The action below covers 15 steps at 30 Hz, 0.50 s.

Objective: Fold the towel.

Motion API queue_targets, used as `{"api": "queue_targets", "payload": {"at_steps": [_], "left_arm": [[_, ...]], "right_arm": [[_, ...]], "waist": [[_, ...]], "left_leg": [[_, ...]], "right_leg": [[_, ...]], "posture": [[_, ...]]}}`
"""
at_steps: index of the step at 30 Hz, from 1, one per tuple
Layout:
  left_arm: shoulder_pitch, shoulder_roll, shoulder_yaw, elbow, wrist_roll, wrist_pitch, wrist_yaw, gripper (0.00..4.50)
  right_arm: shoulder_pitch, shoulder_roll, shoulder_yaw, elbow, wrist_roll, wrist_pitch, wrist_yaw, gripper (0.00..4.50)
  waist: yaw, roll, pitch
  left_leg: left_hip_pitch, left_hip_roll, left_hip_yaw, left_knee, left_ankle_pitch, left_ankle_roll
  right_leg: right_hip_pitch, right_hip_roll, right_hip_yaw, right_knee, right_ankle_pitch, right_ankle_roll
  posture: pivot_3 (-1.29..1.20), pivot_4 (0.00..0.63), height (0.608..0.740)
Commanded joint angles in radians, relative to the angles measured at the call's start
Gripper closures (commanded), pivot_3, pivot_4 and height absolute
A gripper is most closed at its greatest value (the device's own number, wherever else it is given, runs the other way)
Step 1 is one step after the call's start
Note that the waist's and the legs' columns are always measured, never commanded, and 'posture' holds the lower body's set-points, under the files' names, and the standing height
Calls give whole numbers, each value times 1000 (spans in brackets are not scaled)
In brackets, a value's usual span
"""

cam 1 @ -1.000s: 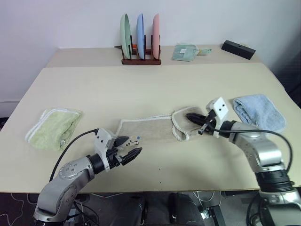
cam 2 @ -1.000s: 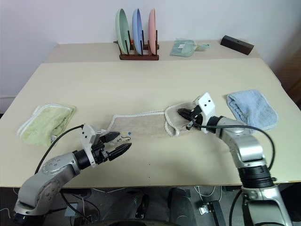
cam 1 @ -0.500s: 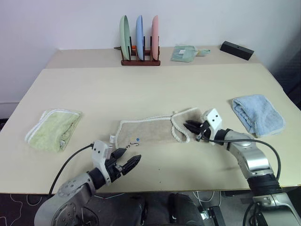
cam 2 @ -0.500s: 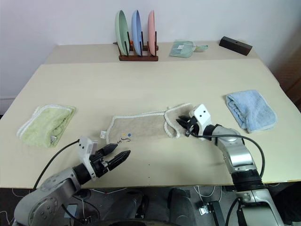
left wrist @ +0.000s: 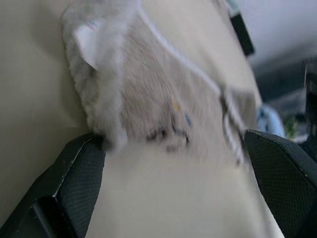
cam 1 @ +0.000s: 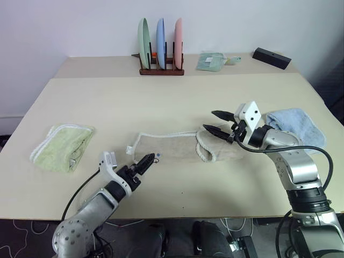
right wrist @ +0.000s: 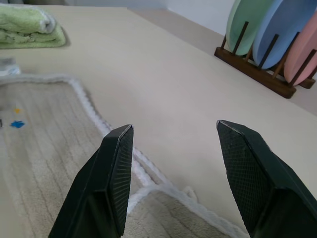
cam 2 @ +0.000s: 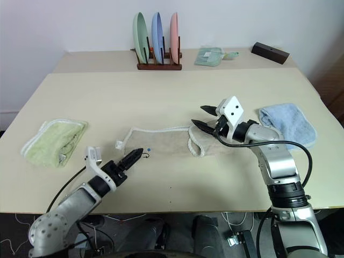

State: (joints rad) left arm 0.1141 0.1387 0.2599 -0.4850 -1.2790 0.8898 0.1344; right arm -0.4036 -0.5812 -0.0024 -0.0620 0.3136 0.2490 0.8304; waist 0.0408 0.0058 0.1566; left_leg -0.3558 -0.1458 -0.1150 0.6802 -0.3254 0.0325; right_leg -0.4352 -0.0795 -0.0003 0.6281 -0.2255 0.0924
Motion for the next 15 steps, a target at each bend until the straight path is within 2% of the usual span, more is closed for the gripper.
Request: {"api": "queue_targets", "payload": {"at_steps": [1, 2, 3, 4, 11, 15], "left_arm": [[-48, 0, 33, 89, -42, -14, 103, 0], [-63, -5, 35, 102, -57, -22, 122, 0], [-70, -10, 37, 110, -71, -30, 139, 529], [-74, -12, 39, 115, -83, -36, 153, 846], [-92, -46, 60, 124, -139, -115, 213, 4447], [-96, -26, 62, 99, -132, -150, 199, 4489]], "right_arm": [[5, 3, 11, -11, -24, -43, 9, 1799], [8, 2, 13, -13, -29, -48, 9, 1799], [12, 2, 13, -17, -29, -49, 7, 1769], [14, 2, 12, -19, -29, -49, 6, 1769], [62, -9, 10, -72, -31, -41, -8, 1769], [74, -12, 9, -87, -34, -30, -10, 1769]], "waist": [[1, 0, 0], [0, 0, 0], [0, 0, 0], [0, 0, 0], [2, 0, 0], [-1, 0, 0]], "left_leg": [[0, 0, 0, 0, 0, 0], [0, 0, 0, 0, 0, 0], [0, 0, 0, 0, 0, 0], [0, 0, 0, 0, 0, 0], [-1, 0, 0, 0, 0, 0], [-1, 0, 0, 0, 0, -1]], "right_leg": [[0, 0, 0, 0, 0, 0], [0, 0, 0, 0, 0, 0], [0, 0, 0, 0, 0, 0], [0, 0, 0, 0, 0, 0], [-1, 0, 0, 0, 0, 0], [-2, 0, 0, 0, 0, 0]], "posture": [[0, 150, 740], [0, 150, 740], [0, 150, 740], [0, 150, 740], [0, 150, 740], [0, 150, 740]]}}
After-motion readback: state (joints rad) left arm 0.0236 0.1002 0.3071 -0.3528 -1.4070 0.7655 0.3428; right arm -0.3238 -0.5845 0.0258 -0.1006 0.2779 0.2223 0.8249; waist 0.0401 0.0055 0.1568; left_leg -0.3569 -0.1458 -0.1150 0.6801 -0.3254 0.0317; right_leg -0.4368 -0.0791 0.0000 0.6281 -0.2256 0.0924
